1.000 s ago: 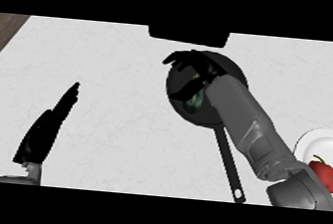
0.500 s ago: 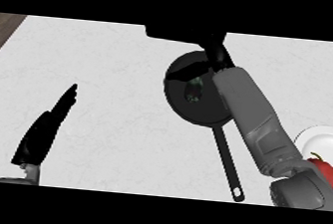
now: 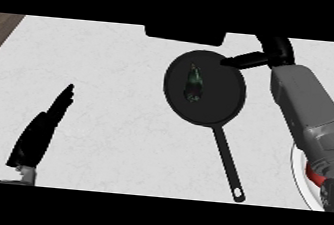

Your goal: Pick the eggplant from the plate and place it in the pan

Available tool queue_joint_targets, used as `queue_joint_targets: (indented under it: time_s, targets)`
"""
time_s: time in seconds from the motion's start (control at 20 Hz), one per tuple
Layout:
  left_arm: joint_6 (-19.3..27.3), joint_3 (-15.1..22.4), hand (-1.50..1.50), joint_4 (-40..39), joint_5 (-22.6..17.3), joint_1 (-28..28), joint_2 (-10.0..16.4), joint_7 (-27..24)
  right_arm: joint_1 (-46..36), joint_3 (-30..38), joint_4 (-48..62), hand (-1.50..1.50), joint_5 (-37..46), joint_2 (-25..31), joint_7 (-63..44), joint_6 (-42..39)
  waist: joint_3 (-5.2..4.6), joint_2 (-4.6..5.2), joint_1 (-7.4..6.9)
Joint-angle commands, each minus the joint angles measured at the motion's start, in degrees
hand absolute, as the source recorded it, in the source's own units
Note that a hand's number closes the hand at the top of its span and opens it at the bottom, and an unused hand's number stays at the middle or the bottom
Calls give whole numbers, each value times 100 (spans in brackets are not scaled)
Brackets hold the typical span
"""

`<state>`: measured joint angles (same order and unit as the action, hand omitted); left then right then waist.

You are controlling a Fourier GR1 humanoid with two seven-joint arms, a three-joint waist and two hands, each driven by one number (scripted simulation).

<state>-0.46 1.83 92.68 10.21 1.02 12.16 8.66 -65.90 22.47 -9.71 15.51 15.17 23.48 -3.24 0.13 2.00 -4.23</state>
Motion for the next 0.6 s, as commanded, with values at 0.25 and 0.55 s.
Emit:
queue_joint_targets:
  time_s: [0.25, 0.55]
  targets:
    - [-35, -12, 0, -28, -19, -11, -18, -102, 488, 104, 39, -150, -6, 1364, 703, -940, 13, 61, -77]
    - [75, 127, 0, -31, 153, -193, -133, 19, 637, 99, 131, -150, 39, 1915, 911, -1501, 25, 80, -85]
